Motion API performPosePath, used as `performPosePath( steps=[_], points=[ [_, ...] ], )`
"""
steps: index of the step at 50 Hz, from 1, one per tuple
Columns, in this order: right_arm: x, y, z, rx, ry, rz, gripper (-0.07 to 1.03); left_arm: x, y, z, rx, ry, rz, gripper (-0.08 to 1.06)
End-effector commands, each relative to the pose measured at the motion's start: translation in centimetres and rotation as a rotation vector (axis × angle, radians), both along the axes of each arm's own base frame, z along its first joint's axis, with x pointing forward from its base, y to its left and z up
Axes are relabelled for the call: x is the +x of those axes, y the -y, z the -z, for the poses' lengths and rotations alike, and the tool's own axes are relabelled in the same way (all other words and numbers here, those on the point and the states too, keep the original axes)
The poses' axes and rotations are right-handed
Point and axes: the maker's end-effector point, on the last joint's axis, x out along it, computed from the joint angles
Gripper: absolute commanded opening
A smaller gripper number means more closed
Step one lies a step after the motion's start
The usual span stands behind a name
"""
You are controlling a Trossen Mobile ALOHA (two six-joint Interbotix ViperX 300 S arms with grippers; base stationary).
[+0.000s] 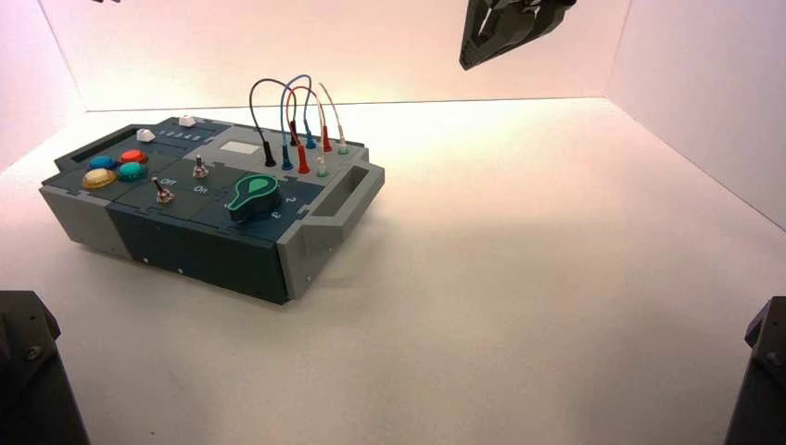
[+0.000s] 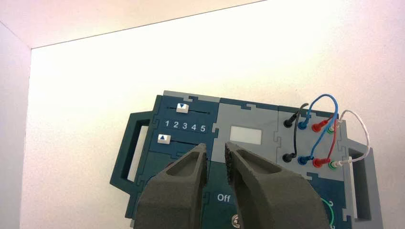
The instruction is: Move the top slider to position 1.
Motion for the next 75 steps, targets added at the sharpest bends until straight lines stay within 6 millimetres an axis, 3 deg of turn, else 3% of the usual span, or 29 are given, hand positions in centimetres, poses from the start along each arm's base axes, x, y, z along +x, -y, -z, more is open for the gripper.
performPosePath(
  steps=[1,22,46,64,75],
  points=[
    [0.3,-0.4,-1.2,0.028,0.031,-0.003,0.22,0.3,-0.2,-0.6,-0.003,0.021,-0.009,0.23],
    [0.2,-0.2,-2.7,0.06,0.072,0.002,0.22,0.4,-0.2,-0.4,-0.002,0.029,-0.01,0.23],
    [0.2,-0.2,-2.8,0.061,0.073,0.002,0.22,0.4,-0.2,-0.5,-0.002,0.035,-0.011,0.23],
    [0.4,-0.4,-3.8,0.079,0.094,0.0,0.22,0.5,-2.0,-1.4,-0.006,0.077,-0.082,0.23],
    [0.4,-0.4,-3.6,0.073,0.093,-0.003,0.22,1.1,-2.0,0.3,-0.014,0.036,-0.09,0.23]
  ],
)
